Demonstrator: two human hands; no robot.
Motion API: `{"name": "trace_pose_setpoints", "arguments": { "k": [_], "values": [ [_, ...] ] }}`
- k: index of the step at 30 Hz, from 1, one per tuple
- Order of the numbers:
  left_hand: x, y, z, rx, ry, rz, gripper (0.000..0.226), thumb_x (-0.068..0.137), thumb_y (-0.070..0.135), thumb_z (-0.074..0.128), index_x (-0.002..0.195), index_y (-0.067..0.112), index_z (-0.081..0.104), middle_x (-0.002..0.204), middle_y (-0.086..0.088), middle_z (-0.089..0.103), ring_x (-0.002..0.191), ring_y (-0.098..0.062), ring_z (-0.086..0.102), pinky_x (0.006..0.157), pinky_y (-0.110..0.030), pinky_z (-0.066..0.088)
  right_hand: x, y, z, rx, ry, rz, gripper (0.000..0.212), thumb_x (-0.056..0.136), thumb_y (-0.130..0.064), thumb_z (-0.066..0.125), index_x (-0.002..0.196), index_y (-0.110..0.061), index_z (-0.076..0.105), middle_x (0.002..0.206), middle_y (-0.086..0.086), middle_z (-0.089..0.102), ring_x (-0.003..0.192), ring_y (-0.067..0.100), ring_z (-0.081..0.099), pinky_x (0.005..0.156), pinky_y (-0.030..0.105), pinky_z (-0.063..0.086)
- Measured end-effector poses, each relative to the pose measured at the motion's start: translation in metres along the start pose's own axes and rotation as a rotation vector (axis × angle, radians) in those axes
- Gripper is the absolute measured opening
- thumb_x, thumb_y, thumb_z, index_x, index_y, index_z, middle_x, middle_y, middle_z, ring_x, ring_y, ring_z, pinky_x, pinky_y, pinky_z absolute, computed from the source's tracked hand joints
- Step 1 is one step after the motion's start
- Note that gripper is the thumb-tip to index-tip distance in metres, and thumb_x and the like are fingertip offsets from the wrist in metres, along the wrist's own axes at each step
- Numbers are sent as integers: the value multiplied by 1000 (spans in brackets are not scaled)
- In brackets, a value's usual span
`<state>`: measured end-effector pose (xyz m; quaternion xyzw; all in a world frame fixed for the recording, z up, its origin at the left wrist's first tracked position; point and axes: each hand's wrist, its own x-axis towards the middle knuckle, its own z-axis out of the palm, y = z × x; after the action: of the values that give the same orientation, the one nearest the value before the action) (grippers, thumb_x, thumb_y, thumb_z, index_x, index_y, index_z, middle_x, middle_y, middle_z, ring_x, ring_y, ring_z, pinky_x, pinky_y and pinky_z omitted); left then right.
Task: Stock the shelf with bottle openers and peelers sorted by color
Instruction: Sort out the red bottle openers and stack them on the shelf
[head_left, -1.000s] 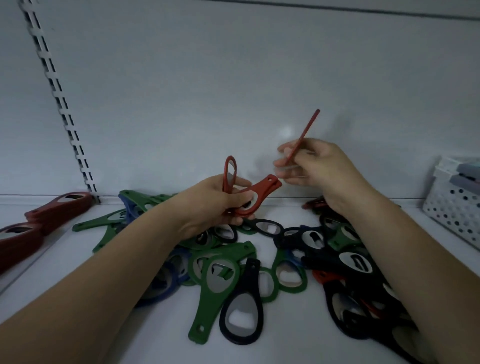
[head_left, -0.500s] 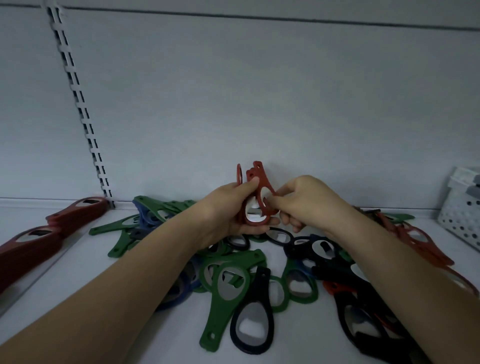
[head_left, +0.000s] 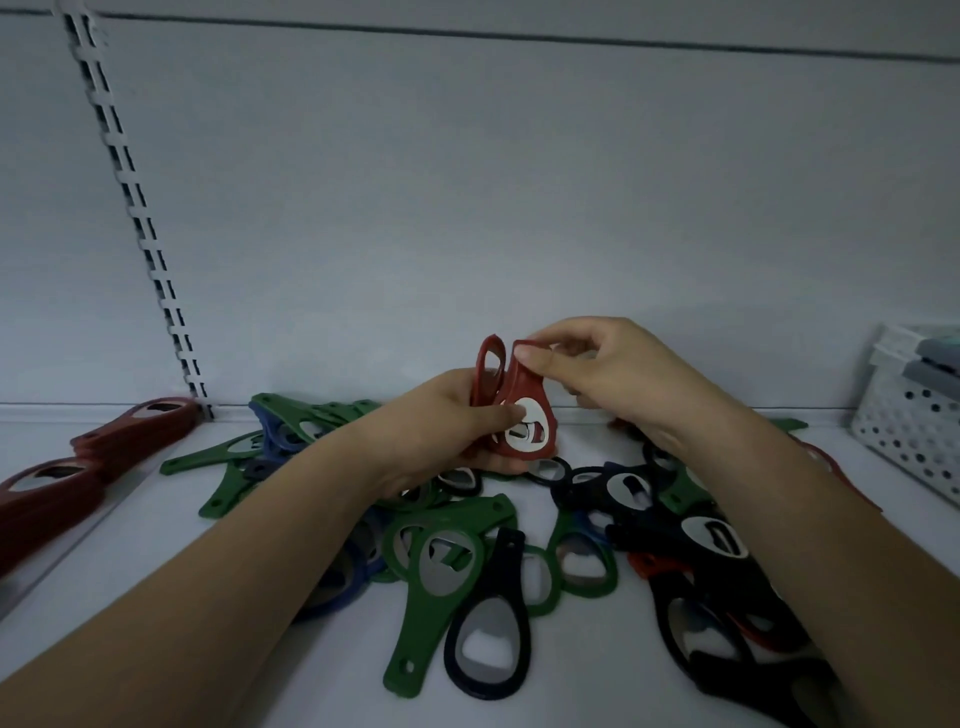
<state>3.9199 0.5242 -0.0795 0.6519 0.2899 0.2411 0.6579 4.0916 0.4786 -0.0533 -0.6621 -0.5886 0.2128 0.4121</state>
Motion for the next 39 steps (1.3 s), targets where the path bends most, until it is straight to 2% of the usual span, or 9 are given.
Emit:
{"name": "trace_pose_setpoints", "arguments": {
  "k": [7, 11, 14, 17, 20, 23, 28, 34, 39],
  "values": [
    [-1, 3, 6, -143, -7, -16, 29, 103, 19, 46, 118, -2, 60, 105, -19, 73, 89, -26, 74, 63, -24, 58, 5, 4, -8, 314, -83, 135, 24, 83, -19, 78, 103, -11, 69, 69, -3, 63, 51, 0, 54, 49, 13, 42],
    [7, 6, 0, -379, 190, -69, 48, 105, 35, 39, 124, -6, 53, 109, -28, 70, 95, -38, 72, 73, -38, 63, -1, -8, -10, 292, 180, -105, 23, 83, -13, 77, 103, -11, 66, 84, 0, 70, 58, 2, 63, 57, 14, 51],
    [5, 11, -5, -676, 114, -141, 69, 101, 54, 35, 128, -8, 47, 118, -36, 62, 103, -46, 67, 80, -46, 60, -8, -14, 3, 19, 359, -377, 25, 81, -18, 80, 97, -24, 61, 90, -7, 68, 71, 8, 67, 65, 16, 55],
    [4, 11, -3, -757, -10, -113, 72, 101, 56, 32, 124, -7, 56, 118, -28, 66, 105, -35, 69, 90, -46, 56, -13, -14, 20, -234, 196, -549, 26, 80, -18, 78, 97, -26, 59, 97, -12, 60, 80, 2, 63, 70, 17, 54],
    [8, 7, -3, -776, 107, -58, 44, 106, 29, 39, 124, -8, 55, 115, -25, 67, 94, -29, 72, 66, -40, 63, -12, -12, 17, -432, -42, -608, 27, 81, -35, 77, 104, -30, 64, 102, -19, 61, 95, -2, 56, 84, 14, 45],
    [6, 6, -5, -718, 181, -48, 29, 103, 14, 46, 121, -6, 56, 102, -22, 69, 83, -26, 71, 59, -37, 61, -12, -15, 2, -537, 2, -673, 35, 81, -63, 61, 101, -36, 70, 98, -25, 66, 101, -4, 52, 91, 19, 37],
    [0, 8, -3, -405, 165, -67, 19, 97, 8, 54, 106, -5, 65, 79, -12, 69, 66, -18, 68, 58, -27, 57, -5, -5, -22, -352, 237, -452, 21, 94, -45, 57, 92, -30, 71, 86, -19, 68, 88, -1, 61, 72, 8, 40],
    [-2, 6, 4, -78, 151, -48, 16, 94, 1, 50, 106, -3, 60, 61, 0, 60, 44, -7, 49, 39, -19, 37, -1, 1, -8, -116, -34, -256, 22, 90, -47, 64, 101, -29, 71, 91, -11, 73, 79, 0, 68, 75, 17, 51],
    [-3, 3, 3, 100, 83, 32, 8, 91, 1, 62, 99, 0, 65, 76, -12, 68, 57, -17, 62, 48, -21, 48, 4, 7, 4, -10, -143, -200, 24, 81, -32, 79, 103, -30, 70, 96, -5, 73, 88, 9, 70, 91, 31, 56]
  ]
}}
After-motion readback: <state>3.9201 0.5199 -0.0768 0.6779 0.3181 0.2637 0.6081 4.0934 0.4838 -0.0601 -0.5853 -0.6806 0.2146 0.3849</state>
